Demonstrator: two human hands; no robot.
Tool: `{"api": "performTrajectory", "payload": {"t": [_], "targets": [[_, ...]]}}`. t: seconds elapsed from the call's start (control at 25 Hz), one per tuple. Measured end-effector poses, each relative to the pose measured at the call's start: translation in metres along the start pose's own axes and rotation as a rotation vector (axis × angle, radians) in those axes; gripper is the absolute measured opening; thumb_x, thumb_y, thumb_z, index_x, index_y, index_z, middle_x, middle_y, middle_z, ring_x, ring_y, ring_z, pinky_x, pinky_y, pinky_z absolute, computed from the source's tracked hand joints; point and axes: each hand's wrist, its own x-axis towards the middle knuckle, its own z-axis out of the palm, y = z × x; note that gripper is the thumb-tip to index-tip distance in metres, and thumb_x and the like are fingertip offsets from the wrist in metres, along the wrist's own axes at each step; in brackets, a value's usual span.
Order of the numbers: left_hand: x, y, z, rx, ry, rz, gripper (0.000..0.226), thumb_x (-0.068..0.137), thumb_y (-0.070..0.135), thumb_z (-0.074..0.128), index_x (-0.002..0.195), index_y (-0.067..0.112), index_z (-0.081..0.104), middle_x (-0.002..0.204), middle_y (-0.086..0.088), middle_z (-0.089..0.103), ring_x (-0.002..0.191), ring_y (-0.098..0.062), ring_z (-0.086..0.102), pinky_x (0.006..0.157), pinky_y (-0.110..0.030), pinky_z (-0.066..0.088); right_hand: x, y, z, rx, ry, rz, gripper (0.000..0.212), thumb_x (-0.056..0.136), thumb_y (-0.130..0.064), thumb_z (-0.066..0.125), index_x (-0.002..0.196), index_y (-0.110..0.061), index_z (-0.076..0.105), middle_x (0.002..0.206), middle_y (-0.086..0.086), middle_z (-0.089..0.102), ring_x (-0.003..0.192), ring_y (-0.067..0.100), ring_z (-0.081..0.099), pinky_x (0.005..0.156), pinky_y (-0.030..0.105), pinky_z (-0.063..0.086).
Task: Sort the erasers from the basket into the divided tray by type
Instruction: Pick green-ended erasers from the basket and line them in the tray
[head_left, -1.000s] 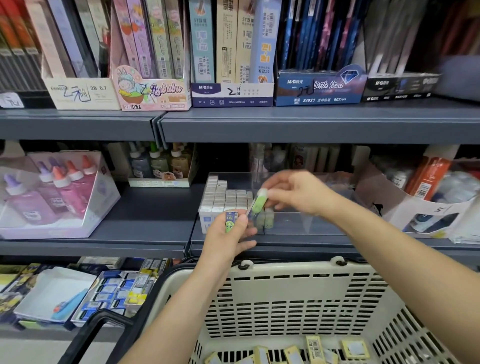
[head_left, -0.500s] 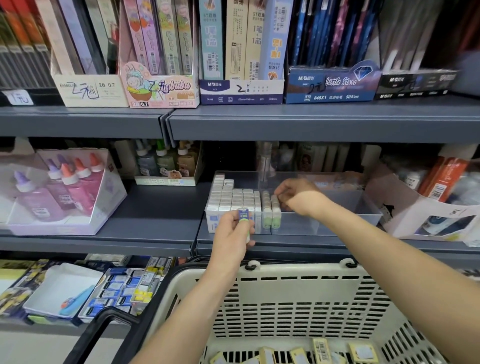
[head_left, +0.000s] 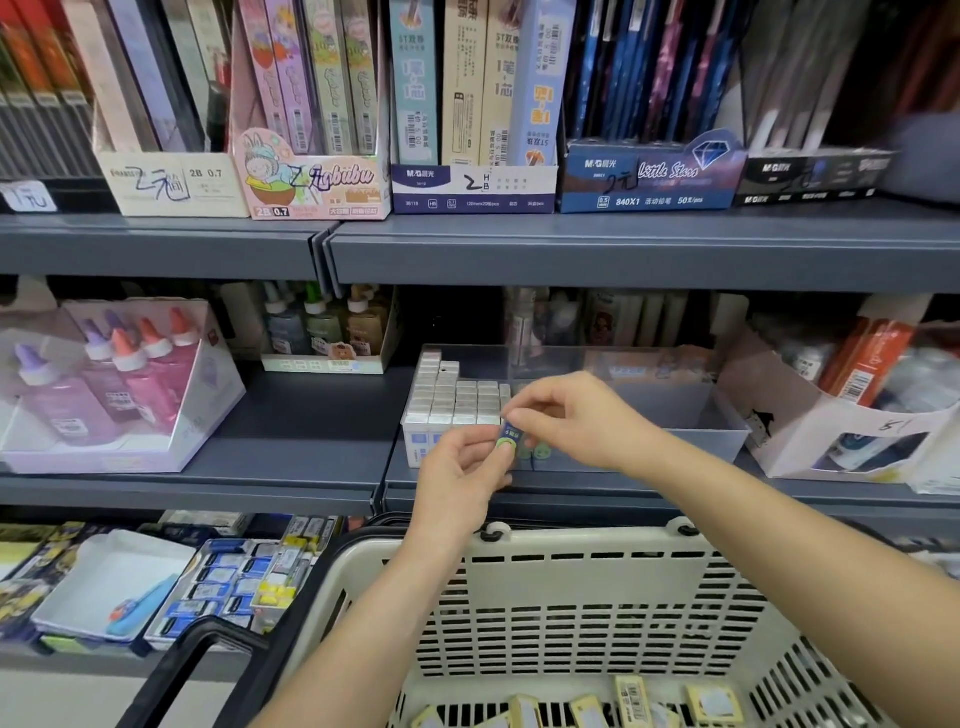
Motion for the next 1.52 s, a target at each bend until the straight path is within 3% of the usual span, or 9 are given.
{"api": "performTrajectory", "payload": {"t": [0.12,0.28,0.48,0.64,0.76,0.88,1.08,1.4,1.52], "targets": [[0.002,0.002,-0.003,-0.047,0.107,0.024,0.023,0.084,0.008,0.067,0.1,0.021,0.058,0.103,-0.008,0.067,0.091,-0.021,0.067,0.086,-0.031,0.053,-0.005,0.001,-0.006,0.024,0.047,0.073,0.012,0.09,-0.018,0.057,0.085,-0.021,0.068,0.077,-0.001,0.071,0.074,0.009,0.068,0.077,0.031,0.055],[0.003,0.005,-0.007,-0.101,0.124,0.1,0.031,0.082,0.007,0.068,0.102,0.025,0.055,0.084,0.005,0.073,0.085,-0.013,0.064,0.082,-0.025,0.051,-0.015,0.003,0.0,-0.243,-0.024,0.052,0.01,0.082,-0.024,0.066,0.092,-0.024,0.07,0.081,-0.012,0.065,0.073,0.004,0.058,0.072,0.015,0.044],[0.002,0.005,-0.008,-0.027,0.095,0.127,0.033,0.081,0.012,0.07,0.106,0.027,0.054,0.088,0.003,0.073,0.085,-0.011,0.066,0.078,-0.021,0.049,-0.013,-0.007,0.01,-0.092,0.018,-0.062,0.036,0.082,-0.022,0.068,0.115,-0.033,0.06,0.082,-0.013,0.06,0.058,-0.001,0.052,0.064,0.008,0.043],[0.002,0.007,-0.011,-0.001,0.081,0.151,0.027,0.083,0.013,0.068,0.104,0.026,0.056,0.094,0.0,0.071,0.088,-0.011,0.067,0.079,-0.021,0.052,-0.007,-0.009,0.005,-0.157,0.021,-0.106,0.023,0.08,-0.022,0.068,0.09,-0.041,0.059,0.074,-0.014,0.059,0.06,-0.005,0.055,0.062,0.009,0.043],[0.003,0.009,-0.016,0.124,0.169,0.213,0.022,0.085,0.015,0.066,0.097,0.03,0.057,0.1,0.009,0.063,0.086,0.003,0.062,0.075,-0.01,0.048,0.011,0.002,-0.022,-0.098,0.233,-0.002,0.023,0.08,-0.016,0.066,0.081,-0.038,0.059,0.074,-0.012,0.063,0.068,0.003,0.059,0.069,0.018,0.049],[0.007,0.009,-0.025,0.144,0.281,0.191,0.022,0.087,0.012,0.062,0.093,0.032,0.055,0.101,0.009,0.061,0.091,0.0,0.059,0.075,-0.012,0.046,0.033,0.018,-0.04,-0.152,0.389,0.152,0.01,0.085,-0.017,0.062,0.09,-0.025,0.064,0.083,-0.003,0.066,0.075,0.014,0.06,0.074,0.019,0.045],[0.009,0.008,-0.024,0.13,0.313,0.132,0.018,0.089,0.008,0.058,0.095,0.024,0.056,0.096,0.007,0.06,0.084,-0.001,0.057,0.072,-0.01,0.046,0.049,0.03,-0.031,-0.28,0.303,0.202,0.005,0.088,-0.024,0.059,0.093,-0.024,0.06,0.078,-0.004,0.061,0.09,0.021,0.063,0.08,0.024,0.044],[0.009,0.008,-0.021,0.15,0.289,0.078,0.014,0.09,0.009,0.057,0.102,0.017,0.057,0.093,0.009,0.059,0.081,-0.001,0.056,0.075,-0.015,0.048,0.048,0.031,-0.025,-0.313,0.23,0.222,0.008,0.087,-0.018,0.058,0.089,-0.026,0.06,0.076,-0.007,0.061,0.081,0.016,0.059,0.069,0.017,0.035],[0.008,0.007,-0.02,0.152,0.268,0.067,0.013,0.09,0.01,0.058,0.096,0.021,0.057,0.093,0.007,0.06,0.081,-0.003,0.056,0.079,-0.023,0.049,0.049,0.037,-0.016,-0.282,0.199,0.238,0.009,0.089,-0.019,0.056,0.089,-0.027,0.058,0.086,-0.004,0.065,0.079,0.015,0.056,0.07,0.018,0.035]]}}
